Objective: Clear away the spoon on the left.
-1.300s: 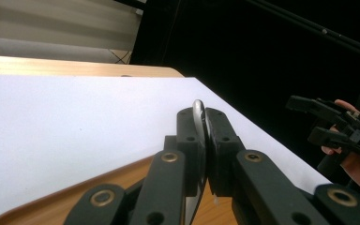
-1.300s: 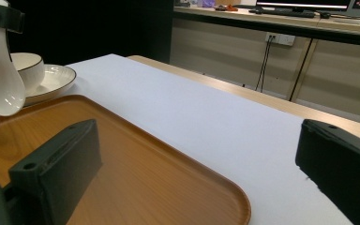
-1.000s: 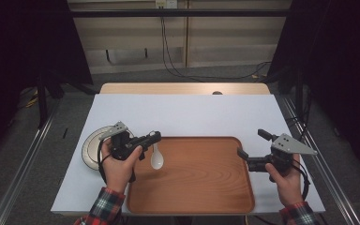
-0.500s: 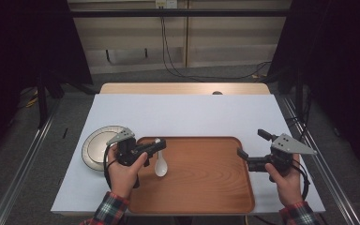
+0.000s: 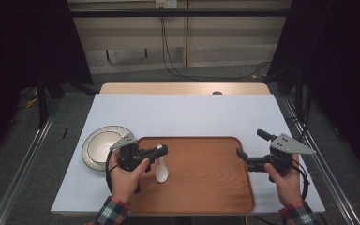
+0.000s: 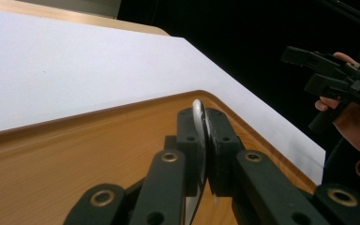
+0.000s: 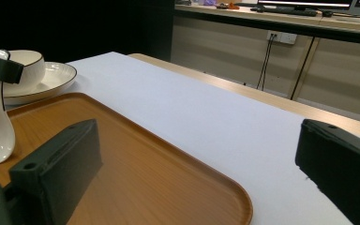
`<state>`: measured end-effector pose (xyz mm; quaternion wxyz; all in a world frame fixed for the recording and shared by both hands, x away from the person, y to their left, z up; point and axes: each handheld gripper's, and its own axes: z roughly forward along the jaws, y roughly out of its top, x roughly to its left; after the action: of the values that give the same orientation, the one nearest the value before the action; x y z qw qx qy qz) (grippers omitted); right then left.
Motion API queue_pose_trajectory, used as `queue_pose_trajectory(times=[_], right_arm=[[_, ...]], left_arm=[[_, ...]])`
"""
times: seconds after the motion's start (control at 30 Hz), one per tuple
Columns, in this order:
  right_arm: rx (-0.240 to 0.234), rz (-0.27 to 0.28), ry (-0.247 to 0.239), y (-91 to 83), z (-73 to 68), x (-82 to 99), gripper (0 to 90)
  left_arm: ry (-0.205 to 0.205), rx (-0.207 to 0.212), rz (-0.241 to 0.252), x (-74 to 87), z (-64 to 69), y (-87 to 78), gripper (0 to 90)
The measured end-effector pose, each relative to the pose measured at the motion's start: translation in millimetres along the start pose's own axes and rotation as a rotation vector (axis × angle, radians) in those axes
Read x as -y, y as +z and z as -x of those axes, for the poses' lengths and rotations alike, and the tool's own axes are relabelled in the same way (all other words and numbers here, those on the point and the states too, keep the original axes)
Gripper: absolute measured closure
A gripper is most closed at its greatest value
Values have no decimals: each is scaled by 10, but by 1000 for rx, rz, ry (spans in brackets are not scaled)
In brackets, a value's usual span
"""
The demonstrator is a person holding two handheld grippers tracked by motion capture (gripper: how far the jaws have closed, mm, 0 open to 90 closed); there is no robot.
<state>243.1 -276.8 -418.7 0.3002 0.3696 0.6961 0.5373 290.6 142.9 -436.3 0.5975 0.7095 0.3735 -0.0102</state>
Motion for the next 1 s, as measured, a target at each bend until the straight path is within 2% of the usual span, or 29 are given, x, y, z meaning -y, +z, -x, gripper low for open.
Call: queue_pose_trajectory(times=[0.2, 0.47, 0.63, 0.7, 0.8, 1.0], right_arm=[[-1, -1, 2, 7, -5, 0, 2], [-1, -3, -2, 12, -7, 3, 1], [2, -3, -2, 11, -10, 3, 1], [4, -7, -2, 9, -12, 3, 2], [3, -8, -1, 11, -11, 5, 1], [-3, -8, 2, 17, -17, 6, 1]], left_arm=[[-11, 19, -6, 30, 12, -7, 853], [-24, 24, -4, 51, 1, -32, 852], [-6, -14, -10, 68, -44, -38, 839], [16, -46, -22, 82, -56, -31, 829], [34, -71, -34, 106, -84, -28, 802], [52, -95, -50, 130, -102, -25, 777]])
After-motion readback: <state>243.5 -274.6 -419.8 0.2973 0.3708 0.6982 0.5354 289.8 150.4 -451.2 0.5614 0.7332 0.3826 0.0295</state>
